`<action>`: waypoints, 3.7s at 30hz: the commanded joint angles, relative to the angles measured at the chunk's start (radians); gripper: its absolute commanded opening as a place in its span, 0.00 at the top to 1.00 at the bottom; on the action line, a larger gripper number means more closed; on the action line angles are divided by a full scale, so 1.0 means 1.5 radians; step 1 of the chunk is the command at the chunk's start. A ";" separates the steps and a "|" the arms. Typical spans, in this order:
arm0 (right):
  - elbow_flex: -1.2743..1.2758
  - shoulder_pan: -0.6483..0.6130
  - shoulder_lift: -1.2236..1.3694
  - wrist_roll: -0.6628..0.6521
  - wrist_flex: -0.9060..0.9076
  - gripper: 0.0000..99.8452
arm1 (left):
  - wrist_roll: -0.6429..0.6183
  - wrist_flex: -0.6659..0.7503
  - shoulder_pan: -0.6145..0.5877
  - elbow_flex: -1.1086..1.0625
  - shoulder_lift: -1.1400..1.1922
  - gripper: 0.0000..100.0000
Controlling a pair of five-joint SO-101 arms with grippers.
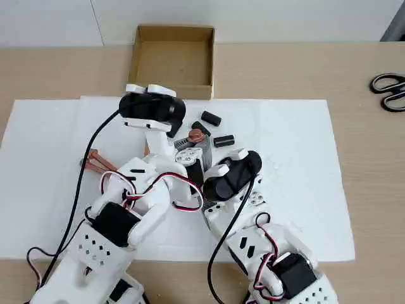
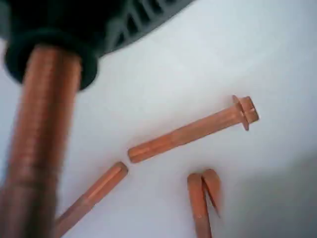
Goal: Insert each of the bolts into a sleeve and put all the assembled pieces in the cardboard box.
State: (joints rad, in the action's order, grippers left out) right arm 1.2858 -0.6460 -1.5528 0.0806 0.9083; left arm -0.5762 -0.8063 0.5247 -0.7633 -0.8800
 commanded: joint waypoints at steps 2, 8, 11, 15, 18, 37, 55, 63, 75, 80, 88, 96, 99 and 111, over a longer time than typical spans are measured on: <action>-0.004 -0.003 -0.011 0.003 -0.018 1.00 | 0.005 -0.002 0.005 0.015 -0.018 0.99; -0.004 -0.003 -0.012 0.003 -0.018 1.00 | 0.040 -0.002 0.015 -0.004 -0.019 0.99; -0.004 -0.003 -0.013 0.003 -0.018 1.00 | 0.053 -0.002 0.045 -0.007 -0.019 0.99; -0.004 -0.003 -0.013 0.003 -0.018 1.00 | 0.053 -0.009 0.047 -0.007 -0.019 0.99; -0.004 -0.003 -0.013 0.003 -0.018 1.00 | 0.054 -0.033 0.047 -0.007 -0.019 0.99; -0.004 -0.002 -0.014 0.003 -0.017 1.00 | 0.053 -0.101 0.051 -0.011 -0.019 0.99; -0.004 -0.002 -0.014 0.003 -0.015 1.00 | 0.050 -0.097 0.047 -0.060 -0.071 0.78; -0.004 -0.002 -0.014 0.003 -0.015 1.00 | 0.052 -0.186 -0.011 -0.018 -0.105 0.78; -0.003 0.109 -0.007 -0.001 -0.013 1.00 | 0.276 -0.341 -0.289 -0.006 -0.268 0.78; -0.044 0.200 0.079 -0.024 0.010 1.00 | 0.354 -0.341 -0.433 -0.005 -0.327 0.78; -0.393 0.261 0.451 -0.091 0.013 1.00 | 0.353 -0.367 -0.492 -0.005 -0.341 0.78; -0.813 0.253 0.901 -0.086 -0.176 1.00 | 0.353 -0.393 -0.492 -0.006 -0.341 0.78; -0.933 0.237 1.047 -0.088 -0.279 1.00 | 0.353 -0.394 -0.492 -0.006 -0.341 0.78; -1.253 0.174 1.496 -0.091 -0.529 1.00 | 0.353 -0.394 -0.493 -0.040 -0.341 0.78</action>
State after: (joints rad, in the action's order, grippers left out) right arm -0.4450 -0.3759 0.6076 -0.0453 0.1703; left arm -0.0529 -1.3955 -0.2087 -0.8140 -1.3848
